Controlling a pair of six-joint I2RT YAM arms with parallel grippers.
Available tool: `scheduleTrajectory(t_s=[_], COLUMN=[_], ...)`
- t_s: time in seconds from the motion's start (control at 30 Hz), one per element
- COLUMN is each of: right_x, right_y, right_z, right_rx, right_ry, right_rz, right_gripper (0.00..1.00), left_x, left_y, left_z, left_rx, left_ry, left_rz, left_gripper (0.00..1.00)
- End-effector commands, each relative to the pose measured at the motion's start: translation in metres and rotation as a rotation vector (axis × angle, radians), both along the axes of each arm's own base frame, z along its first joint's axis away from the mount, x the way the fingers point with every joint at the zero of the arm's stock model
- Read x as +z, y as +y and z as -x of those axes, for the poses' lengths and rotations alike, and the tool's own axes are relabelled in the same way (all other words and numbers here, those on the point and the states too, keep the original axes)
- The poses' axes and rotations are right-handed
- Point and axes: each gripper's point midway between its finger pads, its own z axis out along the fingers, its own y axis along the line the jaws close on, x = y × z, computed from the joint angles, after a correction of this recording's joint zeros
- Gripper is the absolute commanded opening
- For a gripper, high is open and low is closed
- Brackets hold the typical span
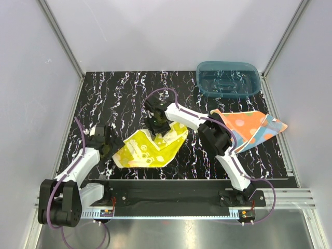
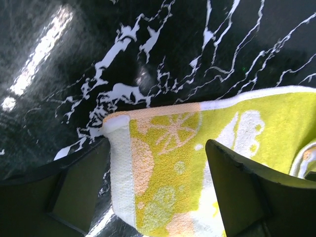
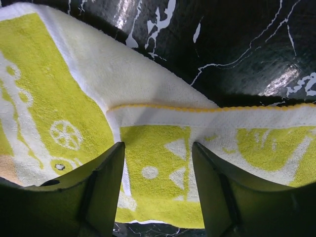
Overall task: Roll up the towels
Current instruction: Flatten the towel
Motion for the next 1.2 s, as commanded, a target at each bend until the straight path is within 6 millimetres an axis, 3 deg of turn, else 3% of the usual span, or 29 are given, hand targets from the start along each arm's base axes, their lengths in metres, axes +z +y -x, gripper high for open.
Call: scheduleTrajectory(t_s=[0.0, 0.07, 0.3, 0.33, 0.4, 0.43, 0.53, 0.57, 0.7, 0.93, 1.07, 1.1, 1.17], right_x=[-0.001, -0.003, -0.019, -0.02, -0.019, -0.015, -0.001, 0.003, 0.03, 0.112, 0.151, 0.155, 0.178], right_y=[0.009, 0.01, 0.004, 0.002, -0.002, -0.003, -0.005, -0.009, -0.02, -0.053, -0.072, -0.078, -0.088], right_z=[0.001, 0.002, 0.007, 0.008, 0.006, 0.006, 0.003, -0.002, -0.01, -0.022, -0.016, -0.012, -0.006], right_rx=[0.035, 0.039, 0.041, 0.037, 0.033, 0.033, 0.027, 0.017, -0.01, -0.119, -0.173, -0.184, -0.226], right_ry=[-0.023, -0.029, -0.016, -0.018, -0.03, -0.039, -0.076, -0.103, -0.172, -0.309, -0.343, -0.344, -0.373], right_rz=[0.011, 0.017, 0.069, 0.075, 0.086, 0.085, 0.081, 0.095, 0.118, 0.091, 0.051, 0.051, 0.016], right_gripper=[0.64, 0.64, 0.29, 0.17, 0.07, 0.01, 0.0, 0.0, 0.0, 0.0, 0.0, 0.0, 0.0], left_x=[-0.007, -0.01, -0.017, -0.017, -0.015, -0.013, -0.009, -0.009, 0.008, 0.059, 0.092, 0.111, 0.13], left_y=[0.001, 0.001, 0.0, 0.0, -0.001, -0.001, -0.001, -0.001, 0.003, 0.012, 0.008, 0.007, 0.001], left_z=[-0.007, -0.007, -0.009, -0.01, -0.011, -0.012, -0.015, -0.014, -0.017, -0.021, -0.019, -0.023, -0.023], left_rx=[-0.006, -0.009, -0.031, -0.034, -0.041, -0.042, -0.056, -0.062, -0.061, -0.063, -0.097, -0.108, -0.178], left_ry=[-0.01, -0.006, -0.011, -0.014, -0.023, -0.027, -0.035, -0.029, -0.056, -0.153, -0.201, -0.255, -0.301], left_rz=[0.0, -0.004, 0.0, 0.0, 0.0, 0.0, -0.006, -0.008, -0.029, -0.086, -0.076, -0.075, -0.075], left_gripper=[0.85, 0.84, 0.6, 0.52, 0.42, 0.32, 0.14, 0.0, 0.0, 0.0, 0.0, 0.0, 0.0])
